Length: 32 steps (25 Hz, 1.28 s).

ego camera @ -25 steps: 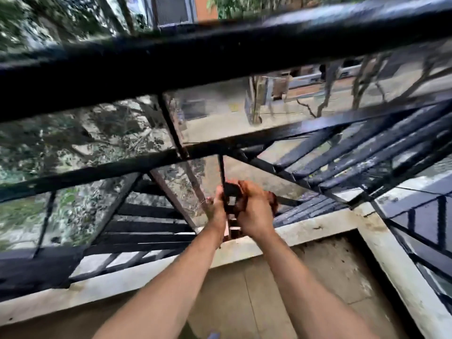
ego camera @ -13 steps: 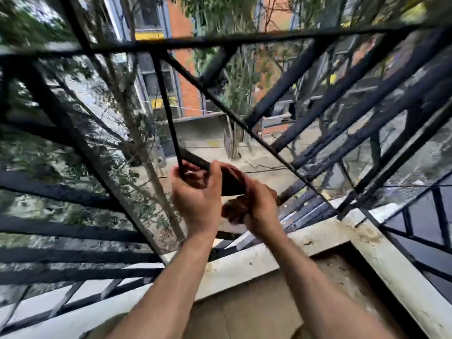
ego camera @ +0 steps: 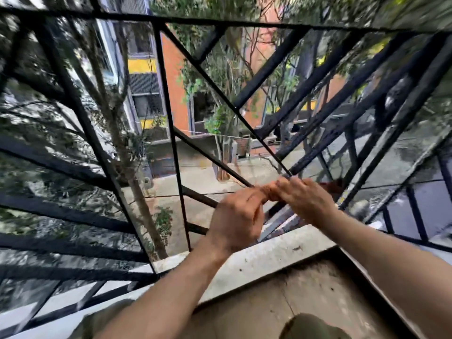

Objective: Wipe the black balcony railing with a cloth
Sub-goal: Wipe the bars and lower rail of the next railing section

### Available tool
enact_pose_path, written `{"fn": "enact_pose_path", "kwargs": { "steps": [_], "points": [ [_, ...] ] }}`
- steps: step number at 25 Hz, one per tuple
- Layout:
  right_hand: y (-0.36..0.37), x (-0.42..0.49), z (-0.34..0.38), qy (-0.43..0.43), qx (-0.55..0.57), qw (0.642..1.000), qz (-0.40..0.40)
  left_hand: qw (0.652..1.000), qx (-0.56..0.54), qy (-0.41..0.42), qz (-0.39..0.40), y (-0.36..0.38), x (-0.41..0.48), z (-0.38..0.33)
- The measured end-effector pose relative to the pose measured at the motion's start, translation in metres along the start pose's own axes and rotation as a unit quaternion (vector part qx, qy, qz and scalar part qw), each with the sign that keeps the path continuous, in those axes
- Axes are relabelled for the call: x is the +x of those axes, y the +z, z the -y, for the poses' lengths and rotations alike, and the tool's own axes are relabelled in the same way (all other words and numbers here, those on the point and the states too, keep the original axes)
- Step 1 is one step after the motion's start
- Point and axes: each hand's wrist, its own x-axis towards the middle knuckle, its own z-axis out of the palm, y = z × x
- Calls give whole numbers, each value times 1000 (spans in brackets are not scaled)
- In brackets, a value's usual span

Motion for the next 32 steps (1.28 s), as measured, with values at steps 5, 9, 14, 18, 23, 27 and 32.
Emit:
{"fn": "enact_pose_path", "kwargs": {
  "steps": [5, 9, 14, 18, 23, 27, 32],
  "points": [
    [-12, 15, 69, 77, 34, 988, 129, 992, -43, -118, 19, 25, -50, 6],
    [-10, 20, 26, 68, 33, 990, 116, 981, -38, -191, -11, 27, -63, 24],
    [-48, 36, 141, 397, 403, 823, 53, 931, -79, -336, -119, 8, -58, 40],
    [-65, 53, 215, 420, 562, 712, 21, 882, -190, -404, -153, 7, -51, 48],
    [-4, 26, 110, 185, 288, 937, 70, 880, -215, -412, -99, 5, -60, 54],
    [-25, 48, 176, 169, 299, 903, 258, 887, -219, -390, -115, 0, -77, 58],
    [-17, 37, 110, 159, 259, 939, 158, 879, -233, -354, -217, -31, -85, 66]
  ]
}}
